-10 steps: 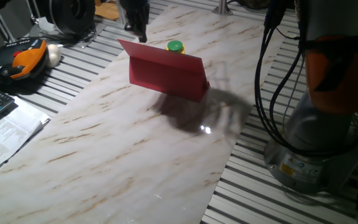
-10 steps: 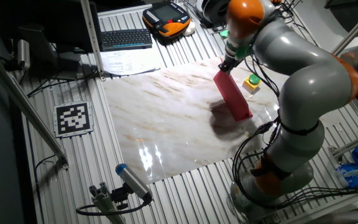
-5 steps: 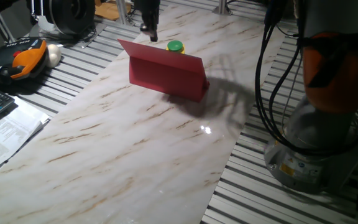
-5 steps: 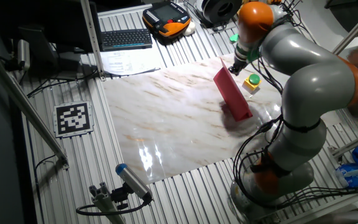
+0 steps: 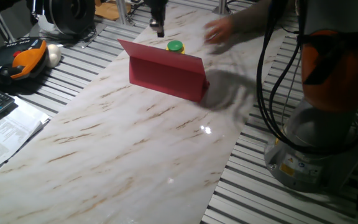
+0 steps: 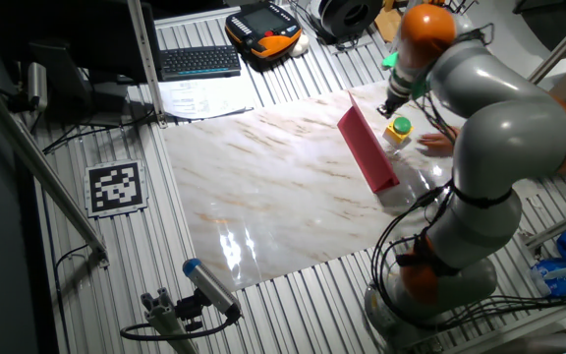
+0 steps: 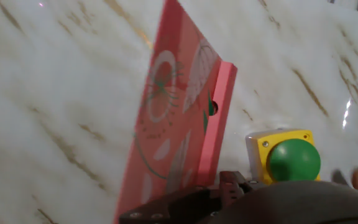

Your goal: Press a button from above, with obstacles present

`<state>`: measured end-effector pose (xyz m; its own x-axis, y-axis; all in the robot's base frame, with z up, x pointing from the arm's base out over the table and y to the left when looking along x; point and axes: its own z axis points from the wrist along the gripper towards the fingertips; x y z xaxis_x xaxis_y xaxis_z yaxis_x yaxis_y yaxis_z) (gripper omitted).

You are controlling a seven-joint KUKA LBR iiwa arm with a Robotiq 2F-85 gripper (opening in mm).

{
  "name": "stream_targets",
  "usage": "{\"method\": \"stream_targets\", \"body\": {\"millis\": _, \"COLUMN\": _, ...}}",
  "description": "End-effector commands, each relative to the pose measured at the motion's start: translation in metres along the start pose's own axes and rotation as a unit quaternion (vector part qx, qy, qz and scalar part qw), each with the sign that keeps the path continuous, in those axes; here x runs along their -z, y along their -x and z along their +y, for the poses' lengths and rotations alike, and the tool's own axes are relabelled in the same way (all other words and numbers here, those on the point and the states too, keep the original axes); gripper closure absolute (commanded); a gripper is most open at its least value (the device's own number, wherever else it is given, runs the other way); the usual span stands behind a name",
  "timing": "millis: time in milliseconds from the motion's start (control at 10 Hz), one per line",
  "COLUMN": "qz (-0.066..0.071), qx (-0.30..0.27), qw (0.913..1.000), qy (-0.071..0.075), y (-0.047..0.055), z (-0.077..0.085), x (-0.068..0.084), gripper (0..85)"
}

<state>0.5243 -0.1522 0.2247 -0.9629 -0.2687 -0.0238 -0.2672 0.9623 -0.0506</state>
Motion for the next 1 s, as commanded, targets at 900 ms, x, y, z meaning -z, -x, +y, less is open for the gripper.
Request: {"method": "stream_targets", "body": {"millis": 900, "qz": 0.012, "qx": -0.123, "qw": 0.9922, "qy": -0.019, "y": -0.0099, "z": -0.0350, "x": -0.0015, "gripper": 85.0}}
